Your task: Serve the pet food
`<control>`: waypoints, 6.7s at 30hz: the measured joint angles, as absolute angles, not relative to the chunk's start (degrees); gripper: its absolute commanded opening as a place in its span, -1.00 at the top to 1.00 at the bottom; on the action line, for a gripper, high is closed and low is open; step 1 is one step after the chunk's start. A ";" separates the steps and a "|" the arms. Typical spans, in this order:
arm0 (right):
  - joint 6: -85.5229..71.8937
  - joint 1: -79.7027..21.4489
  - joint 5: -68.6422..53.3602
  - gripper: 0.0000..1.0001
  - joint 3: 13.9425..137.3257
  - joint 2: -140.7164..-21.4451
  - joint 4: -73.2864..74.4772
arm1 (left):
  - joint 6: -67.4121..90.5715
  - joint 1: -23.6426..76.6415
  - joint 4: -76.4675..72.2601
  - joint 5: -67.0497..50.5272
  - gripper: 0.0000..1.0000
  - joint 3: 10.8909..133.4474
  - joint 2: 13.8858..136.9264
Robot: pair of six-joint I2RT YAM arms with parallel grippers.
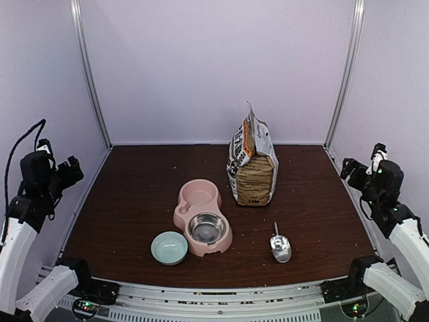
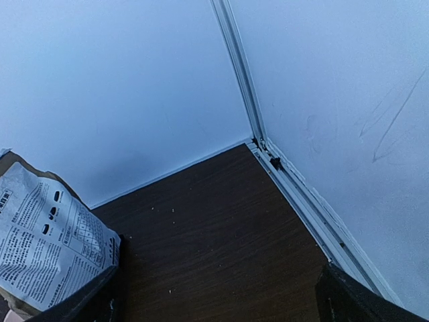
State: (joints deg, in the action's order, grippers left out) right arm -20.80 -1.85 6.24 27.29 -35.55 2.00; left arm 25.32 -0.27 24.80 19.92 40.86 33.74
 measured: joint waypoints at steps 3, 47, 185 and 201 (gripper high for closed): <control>-22.59 -1.85 6.48 -1.00 28.08 -34.81 5.50 | 26.59 -0.27 30.28 19.25 -0.96 41.74 33.41; -26.68 -49.28 24.56 0.46 101.73 -99.04 42.39 | 11.66 -0.27 33.10 12.49 -0.95 45.95 36.12; -24.86 -41.32 10.44 1.00 107.70 -101.80 45.06 | 44.25 61.34 16.78 19.73 -0.83 85.23 86.56; -26.35 -40.16 -7.29 1.00 90.19 -84.25 35.48 | 41.78 61.34 15.79 12.91 -0.84 95.98 94.28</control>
